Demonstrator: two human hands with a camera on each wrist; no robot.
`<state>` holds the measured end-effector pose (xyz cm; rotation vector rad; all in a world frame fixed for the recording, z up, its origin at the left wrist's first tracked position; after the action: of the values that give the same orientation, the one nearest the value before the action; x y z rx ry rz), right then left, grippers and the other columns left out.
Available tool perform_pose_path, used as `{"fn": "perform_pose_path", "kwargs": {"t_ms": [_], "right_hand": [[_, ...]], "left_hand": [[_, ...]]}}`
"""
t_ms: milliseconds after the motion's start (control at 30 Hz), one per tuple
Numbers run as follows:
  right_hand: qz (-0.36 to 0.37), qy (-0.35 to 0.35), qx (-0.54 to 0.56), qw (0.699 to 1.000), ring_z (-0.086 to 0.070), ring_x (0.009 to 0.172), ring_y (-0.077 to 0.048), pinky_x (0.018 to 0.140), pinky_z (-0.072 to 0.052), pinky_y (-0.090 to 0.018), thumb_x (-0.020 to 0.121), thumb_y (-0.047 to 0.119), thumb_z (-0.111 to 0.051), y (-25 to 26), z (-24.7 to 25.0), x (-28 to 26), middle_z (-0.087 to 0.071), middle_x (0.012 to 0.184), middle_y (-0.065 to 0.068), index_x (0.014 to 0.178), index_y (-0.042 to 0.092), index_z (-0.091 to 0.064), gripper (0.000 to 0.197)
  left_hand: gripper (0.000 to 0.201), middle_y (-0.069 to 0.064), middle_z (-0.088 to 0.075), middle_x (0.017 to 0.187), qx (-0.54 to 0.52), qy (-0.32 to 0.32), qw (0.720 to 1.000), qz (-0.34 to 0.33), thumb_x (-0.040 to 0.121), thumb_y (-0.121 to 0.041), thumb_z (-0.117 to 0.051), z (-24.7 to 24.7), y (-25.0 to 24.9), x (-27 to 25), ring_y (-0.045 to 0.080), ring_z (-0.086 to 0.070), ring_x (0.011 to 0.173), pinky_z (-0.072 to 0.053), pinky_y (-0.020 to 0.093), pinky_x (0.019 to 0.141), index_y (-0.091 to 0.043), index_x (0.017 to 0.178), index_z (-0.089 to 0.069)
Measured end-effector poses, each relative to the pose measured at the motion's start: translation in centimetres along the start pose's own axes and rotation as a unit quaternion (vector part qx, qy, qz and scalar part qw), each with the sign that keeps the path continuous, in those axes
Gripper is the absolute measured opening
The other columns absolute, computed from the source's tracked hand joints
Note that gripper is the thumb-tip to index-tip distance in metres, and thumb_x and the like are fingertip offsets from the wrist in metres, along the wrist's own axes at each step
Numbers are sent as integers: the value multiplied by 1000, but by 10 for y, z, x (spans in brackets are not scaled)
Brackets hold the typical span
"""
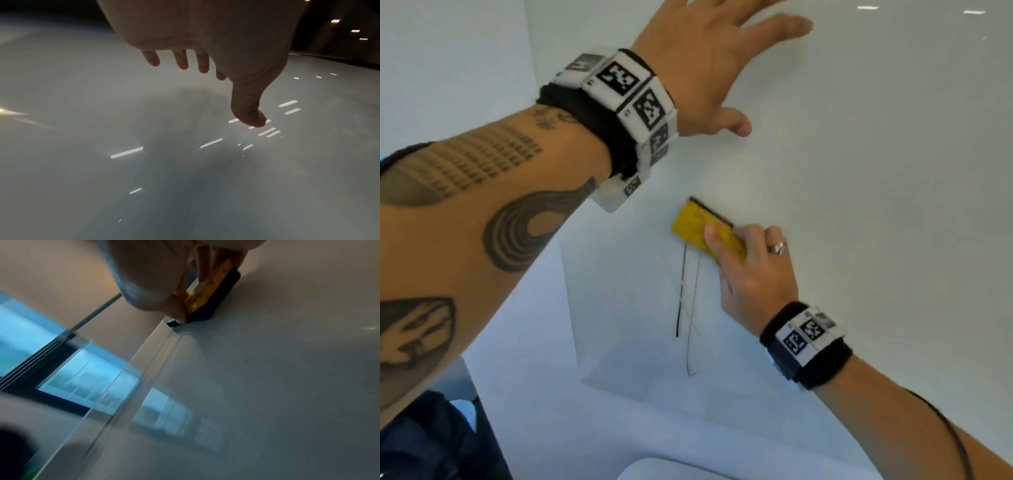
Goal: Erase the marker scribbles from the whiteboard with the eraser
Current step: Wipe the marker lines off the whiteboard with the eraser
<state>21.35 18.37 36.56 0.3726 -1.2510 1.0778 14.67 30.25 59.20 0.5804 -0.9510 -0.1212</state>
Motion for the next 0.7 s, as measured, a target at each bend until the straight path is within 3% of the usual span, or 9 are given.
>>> {"fn": "perform_pose_path", "kwargs": {"t_ms": [133,200,267,333,400,500,600,700], "right_hand": [[125,187,-14,974,-49,84,-34,77,-51,-47,94,3,-32,30,-27,-125,-58,105,-19,130,8,-64,49],[145,229,-20,962,-49,89,-35,79,-53,-48,89,4,-33,29,-24,-149,-57,107,-17,131,13,-63,52],[151,203,-29,967,-48,88,-33,79,-49,-45,75,6,-49,21,-17,-122,-59,105,-16,129,16,-65,57],[111,132,-45,984,-48,83,-31,75,-40,-42,68,5,-60,11,-6,-61,-61,101,-18,129,16,-66,62],[51,54,-59,995,-49,80,-32,71,-35,-41,74,9,-66,-2,7,5,-60,96,-20,129,16,-67,56],[-2,19,-64,998,-50,82,-33,69,-34,-41,81,14,-63,-11,13,58,-59,99,-21,129,17,-66,48],[16,24,-35,999,-49,80,-33,69,-38,-43,80,7,-63,9,-6,26,-59,97,-22,130,10,-66,51],[123,153,-43,980,-48,85,-35,75,-41,-46,84,4,-46,35,-32,-65,-58,103,-21,135,8,-61,54]], "left_hand": [[98,4,-27,161,-11,29,998,51,76,-52,-78,0,32,-33,33,-29,145,-32,55,112,-37,153,-19],[105,0,-17,164,6,64,997,30,72,-52,-80,-9,41,-45,31,-20,149,-25,56,116,-39,154,-16],[110,-6,-3,167,2,99,995,28,71,-55,-79,-22,42,-53,28,-9,152,-20,59,117,-44,155,-9],[108,-9,3,167,-35,106,993,44,73,-57,-76,-32,38,-56,27,-3,153,-19,62,116,-46,154,-6],[103,-9,1,166,-64,84,992,64,74,-59,-74,-37,34,-56,29,-3,153,-20,66,113,-45,153,-10],[107,-8,-4,166,-46,57,995,73,72,-61,-72,-40,31,-54,31,-7,152,-23,67,109,-46,154,-7],[110,-7,-2,166,-22,61,995,70,74,-58,-74,-44,33,-53,30,-7,151,-22,65,109,-49,154,1],[110,-9,0,166,-24,70,995,72,74,-58,-75,-44,33,-52,29,-5,152,-19,64,111,-51,153,2]]}}
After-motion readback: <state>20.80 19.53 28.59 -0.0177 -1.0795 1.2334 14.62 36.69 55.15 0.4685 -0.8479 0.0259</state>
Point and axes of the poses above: each hand's wrist, its own x-axis towards the middle knuckle, its own z-axis out of the back of the hand, y = z × x, the point moved 3 cm from there along x, towards the middle knuckle
